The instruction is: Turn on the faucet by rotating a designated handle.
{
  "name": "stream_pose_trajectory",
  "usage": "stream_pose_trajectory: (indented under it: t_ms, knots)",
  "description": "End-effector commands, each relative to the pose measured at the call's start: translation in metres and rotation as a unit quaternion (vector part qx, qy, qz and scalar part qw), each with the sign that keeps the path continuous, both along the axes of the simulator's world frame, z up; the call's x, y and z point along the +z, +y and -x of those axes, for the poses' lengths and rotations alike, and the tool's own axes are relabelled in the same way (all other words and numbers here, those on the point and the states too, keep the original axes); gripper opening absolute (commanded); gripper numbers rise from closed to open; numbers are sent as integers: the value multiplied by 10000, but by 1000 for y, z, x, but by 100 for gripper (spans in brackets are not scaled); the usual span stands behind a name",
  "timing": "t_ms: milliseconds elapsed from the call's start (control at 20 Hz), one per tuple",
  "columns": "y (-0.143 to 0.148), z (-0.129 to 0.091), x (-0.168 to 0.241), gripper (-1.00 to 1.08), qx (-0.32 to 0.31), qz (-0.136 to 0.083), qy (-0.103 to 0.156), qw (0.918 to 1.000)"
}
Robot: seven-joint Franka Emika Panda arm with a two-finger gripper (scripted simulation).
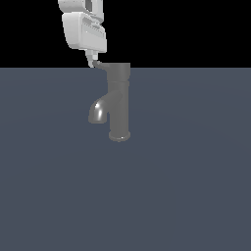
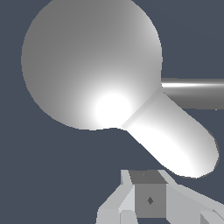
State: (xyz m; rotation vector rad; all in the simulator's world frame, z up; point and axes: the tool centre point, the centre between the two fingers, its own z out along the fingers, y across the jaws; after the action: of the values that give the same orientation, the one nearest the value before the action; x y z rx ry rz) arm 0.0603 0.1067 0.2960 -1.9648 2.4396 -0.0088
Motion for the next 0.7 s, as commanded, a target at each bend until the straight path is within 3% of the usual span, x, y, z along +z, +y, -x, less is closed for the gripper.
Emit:
stream_pose_trajectory:
  t_ms: [0, 650]
  knots:
    - [-8, 8, 0, -100, -42, 15, 34, 10000]
    - [-14, 39, 0, -100, -35, 8, 50, 10000]
